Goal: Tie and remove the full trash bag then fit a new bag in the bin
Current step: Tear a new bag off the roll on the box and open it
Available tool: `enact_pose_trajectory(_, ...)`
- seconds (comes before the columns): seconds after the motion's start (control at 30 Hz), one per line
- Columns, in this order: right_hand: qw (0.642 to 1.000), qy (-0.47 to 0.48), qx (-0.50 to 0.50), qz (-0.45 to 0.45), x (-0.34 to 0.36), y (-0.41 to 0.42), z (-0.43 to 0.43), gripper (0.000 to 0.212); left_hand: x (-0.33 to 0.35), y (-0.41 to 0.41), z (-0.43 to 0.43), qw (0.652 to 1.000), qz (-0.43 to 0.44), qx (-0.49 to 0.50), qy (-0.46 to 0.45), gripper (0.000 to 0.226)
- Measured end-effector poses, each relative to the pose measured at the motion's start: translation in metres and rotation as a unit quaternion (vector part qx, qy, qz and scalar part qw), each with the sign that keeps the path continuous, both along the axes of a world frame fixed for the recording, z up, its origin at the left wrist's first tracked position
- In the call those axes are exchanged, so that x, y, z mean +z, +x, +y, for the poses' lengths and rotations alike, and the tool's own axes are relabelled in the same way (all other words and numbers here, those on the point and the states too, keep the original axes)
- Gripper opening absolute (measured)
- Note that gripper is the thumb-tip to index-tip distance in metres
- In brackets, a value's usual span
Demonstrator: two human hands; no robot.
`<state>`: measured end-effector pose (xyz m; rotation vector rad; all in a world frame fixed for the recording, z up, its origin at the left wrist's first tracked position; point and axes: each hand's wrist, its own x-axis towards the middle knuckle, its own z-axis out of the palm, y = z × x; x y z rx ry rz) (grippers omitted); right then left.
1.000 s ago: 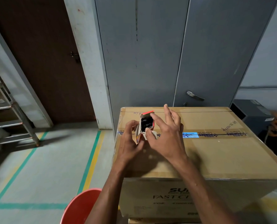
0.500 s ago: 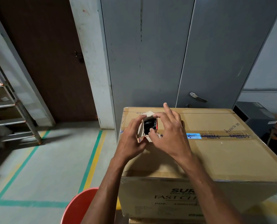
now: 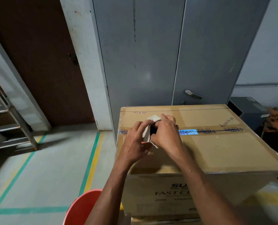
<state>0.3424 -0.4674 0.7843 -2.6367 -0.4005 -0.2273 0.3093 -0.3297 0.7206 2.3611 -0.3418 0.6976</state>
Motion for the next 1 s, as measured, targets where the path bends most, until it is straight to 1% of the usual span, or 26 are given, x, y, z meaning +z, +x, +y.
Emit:
enact_pose_trajectory(0.1, 0.999, 0.030, -0.011, -0.016, -0.004, -0.006, -0.003, 0.017, -0.003, 0.002, -0.003, 1.000, -0.005, 0.004, 0.020, 0.097)
enact_pose_trajectory(0.2, 0.996, 0.052, -0.023, -0.065, -0.002, -0.017, -0.012, 0.013, -0.003, 0.005, -0.008, 0.998, -0.008, 0.020, 0.055, 0.097)
enact_pose_trajectory(0.37, 0.979, 0.144, -0.022, -0.145, 0.010, -0.034, -0.038, 0.007, -0.002, 0.014, -0.020, 0.996, -0.020, 0.059, 0.067, 0.091)
enact_pose_trajectory(0.43, 0.969, 0.180, -0.026, -0.169, 0.014, -0.038, -0.052, 0.005, -0.001, 0.018, -0.025, 0.994, -0.025, 0.068, 0.088, 0.088)
enact_pose_trajectory(0.5, 0.958, 0.213, -0.036, -0.190, 0.014, -0.038, -0.066, 0.008, 0.002, 0.023, -0.032, 0.991, -0.032, 0.066, 0.116, 0.084)
enact_pose_trajectory(0.53, 0.952, 0.232, -0.040, -0.194, 0.012, -0.037, -0.073, 0.013, 0.004, 0.024, -0.036, 0.989, -0.034, 0.067, 0.128, 0.082)
enact_pose_trajectory(0.57, 0.948, 0.254, -0.043, -0.186, 0.011, -0.036, -0.079, 0.021, 0.006, 0.025, -0.041, 0.987, -0.037, 0.069, 0.138, 0.080)
enact_pose_trajectory(0.63, 0.951, 0.279, -0.030, -0.128, 0.008, -0.034, -0.090, 0.035, 0.009, 0.027, -0.053, 0.983, -0.039, 0.079, 0.158, 0.076)
enact_pose_trajectory(0.7, 0.966, 0.251, -0.008, -0.068, 0.002, -0.032, -0.098, 0.052, 0.008, 0.029, -0.062, 0.977, -0.040, 0.097, 0.187, 0.072)
enact_pose_trajectory(0.77, 0.974, 0.221, -0.004, -0.055, -0.003, -0.026, -0.105, 0.054, 0.005, 0.031, -0.070, 0.968, -0.034, 0.122, 0.218, 0.075)
enact_pose_trajectory(0.83, 0.972, 0.223, -0.018, -0.078, -0.006, -0.022, -0.114, 0.050, 0.001, 0.033, -0.077, 0.957, -0.023, 0.144, 0.251, 0.075)
enact_pose_trajectory(0.9, 0.964, 0.230, -0.039, -0.126, -0.006, -0.022, -0.123, 0.047, -0.004, 0.035, -0.079, 0.946, -0.006, 0.160, 0.283, 0.075)
enact_pose_trajectory(1.0, 0.945, 0.254, -0.052, -0.199, -0.006, -0.023, -0.136, 0.048, -0.012, 0.039, -0.077, 0.936, 0.053, 0.159, 0.310, 0.083)
